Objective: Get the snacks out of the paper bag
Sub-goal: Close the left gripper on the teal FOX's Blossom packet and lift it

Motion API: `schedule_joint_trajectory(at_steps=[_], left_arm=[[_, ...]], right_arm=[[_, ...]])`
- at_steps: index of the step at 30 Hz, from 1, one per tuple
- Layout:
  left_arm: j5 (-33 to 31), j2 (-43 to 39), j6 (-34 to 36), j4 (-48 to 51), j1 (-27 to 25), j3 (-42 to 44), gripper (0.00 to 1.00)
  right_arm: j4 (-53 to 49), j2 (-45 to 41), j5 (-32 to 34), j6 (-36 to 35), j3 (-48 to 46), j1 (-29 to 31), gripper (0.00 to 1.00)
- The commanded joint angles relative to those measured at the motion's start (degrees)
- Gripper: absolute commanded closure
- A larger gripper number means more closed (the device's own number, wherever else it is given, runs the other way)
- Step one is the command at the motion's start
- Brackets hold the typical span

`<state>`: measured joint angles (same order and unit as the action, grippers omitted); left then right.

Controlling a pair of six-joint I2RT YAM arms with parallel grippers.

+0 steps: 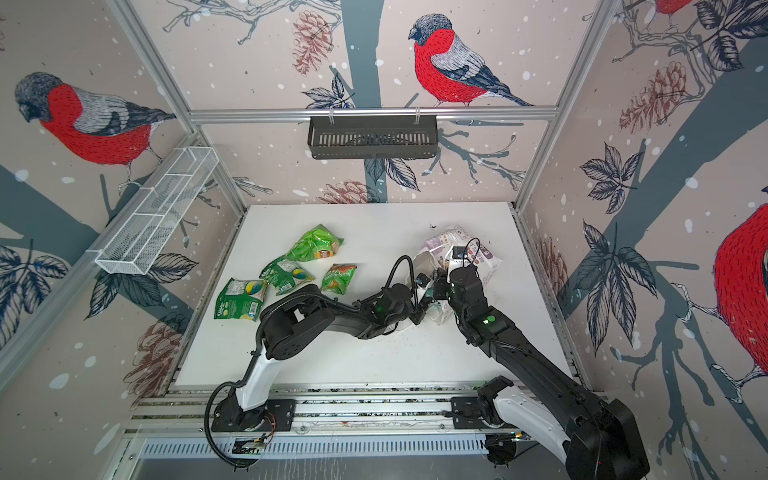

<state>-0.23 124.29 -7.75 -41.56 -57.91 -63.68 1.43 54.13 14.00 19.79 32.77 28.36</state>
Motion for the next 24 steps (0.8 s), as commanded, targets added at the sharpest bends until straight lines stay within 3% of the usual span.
schedule_joint_trajectory(at_steps=[1, 24], left_arm=[[-1.3, -1.5, -0.6, -4.0, 0.0, 1.7, 1.00], [-4.4, -8.5, -2.3, -2.6, 0.0, 7.7, 1.00]], right_arm=[[1.4, -0.3, 0.8, 0.4, 0.4, -0.1, 0.71], [3.9, 1.3, -1.2, 1.4, 0.2, -0.2, 0.72]])
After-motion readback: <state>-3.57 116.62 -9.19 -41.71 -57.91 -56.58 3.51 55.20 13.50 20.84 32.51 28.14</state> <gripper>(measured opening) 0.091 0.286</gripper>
